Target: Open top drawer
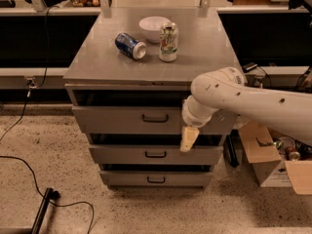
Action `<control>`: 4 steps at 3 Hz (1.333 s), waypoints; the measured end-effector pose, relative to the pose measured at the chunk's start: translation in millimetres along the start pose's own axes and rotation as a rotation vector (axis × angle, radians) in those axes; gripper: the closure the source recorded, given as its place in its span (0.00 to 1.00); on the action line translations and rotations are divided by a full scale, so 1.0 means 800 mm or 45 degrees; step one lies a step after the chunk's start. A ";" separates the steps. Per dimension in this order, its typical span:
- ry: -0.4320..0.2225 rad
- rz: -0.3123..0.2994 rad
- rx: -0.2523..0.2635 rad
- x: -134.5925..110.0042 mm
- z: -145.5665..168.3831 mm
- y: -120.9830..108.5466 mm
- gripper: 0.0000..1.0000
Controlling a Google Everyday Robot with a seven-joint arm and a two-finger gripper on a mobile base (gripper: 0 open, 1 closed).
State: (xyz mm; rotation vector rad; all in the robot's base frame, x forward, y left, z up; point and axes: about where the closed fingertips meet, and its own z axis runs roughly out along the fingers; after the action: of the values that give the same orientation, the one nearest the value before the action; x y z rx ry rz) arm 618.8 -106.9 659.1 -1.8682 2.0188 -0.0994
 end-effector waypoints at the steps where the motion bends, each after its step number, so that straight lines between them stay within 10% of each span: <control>1: -0.083 0.068 0.012 0.007 -0.004 -0.014 0.00; 4: 0.028 -0.006 0.005 0.012 0.003 -0.023 0.00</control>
Offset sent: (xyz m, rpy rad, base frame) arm 0.0084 -0.0067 0.0036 0.0551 -0.0081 -0.0229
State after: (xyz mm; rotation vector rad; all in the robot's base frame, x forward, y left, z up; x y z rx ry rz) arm 636.8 -117.7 660.7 -1.8771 2.0273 -0.1252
